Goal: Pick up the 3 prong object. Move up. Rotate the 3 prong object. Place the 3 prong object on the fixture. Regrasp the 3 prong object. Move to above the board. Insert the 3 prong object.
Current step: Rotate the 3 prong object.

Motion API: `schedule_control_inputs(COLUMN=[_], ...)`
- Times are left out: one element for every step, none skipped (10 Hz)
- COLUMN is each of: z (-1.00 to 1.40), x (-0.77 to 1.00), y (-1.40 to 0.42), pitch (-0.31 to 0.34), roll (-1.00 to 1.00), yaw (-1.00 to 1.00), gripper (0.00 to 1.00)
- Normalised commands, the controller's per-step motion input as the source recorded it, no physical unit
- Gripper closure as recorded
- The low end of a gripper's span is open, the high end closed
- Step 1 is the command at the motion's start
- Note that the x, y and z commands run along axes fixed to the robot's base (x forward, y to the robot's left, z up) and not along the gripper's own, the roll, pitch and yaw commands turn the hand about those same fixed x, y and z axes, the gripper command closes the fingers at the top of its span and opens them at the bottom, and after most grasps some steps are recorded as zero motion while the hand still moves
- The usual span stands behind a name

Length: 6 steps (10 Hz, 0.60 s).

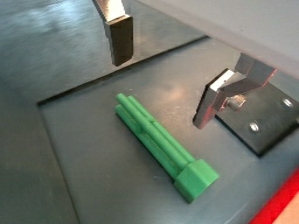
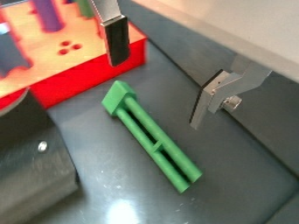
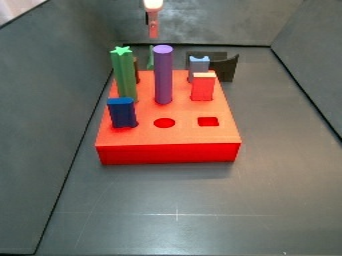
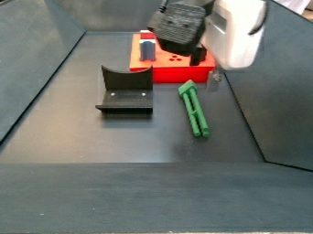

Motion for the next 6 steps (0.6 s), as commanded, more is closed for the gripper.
schedule_control_inputs(z=[-0.04, -0.04, -0.04, -0.04, -0.04, -0.04], x=[0.03, 0.03, 0.03, 0.03, 0.03, 0.03], y=[0.00, 0.00, 0.00, 0.00, 0.00, 0.00], pitch=[-0.005, -0.006, -0.006, -0.006, -0.007, -0.007], roll=[0.00, 0.00, 0.00, 0.00, 0.00, 0.00], yaw=[1.00, 1.00, 1.00, 1.00, 1.00, 1.00], gripper=[0.00, 0.00, 0.00, 0.00, 0.00, 0.00])
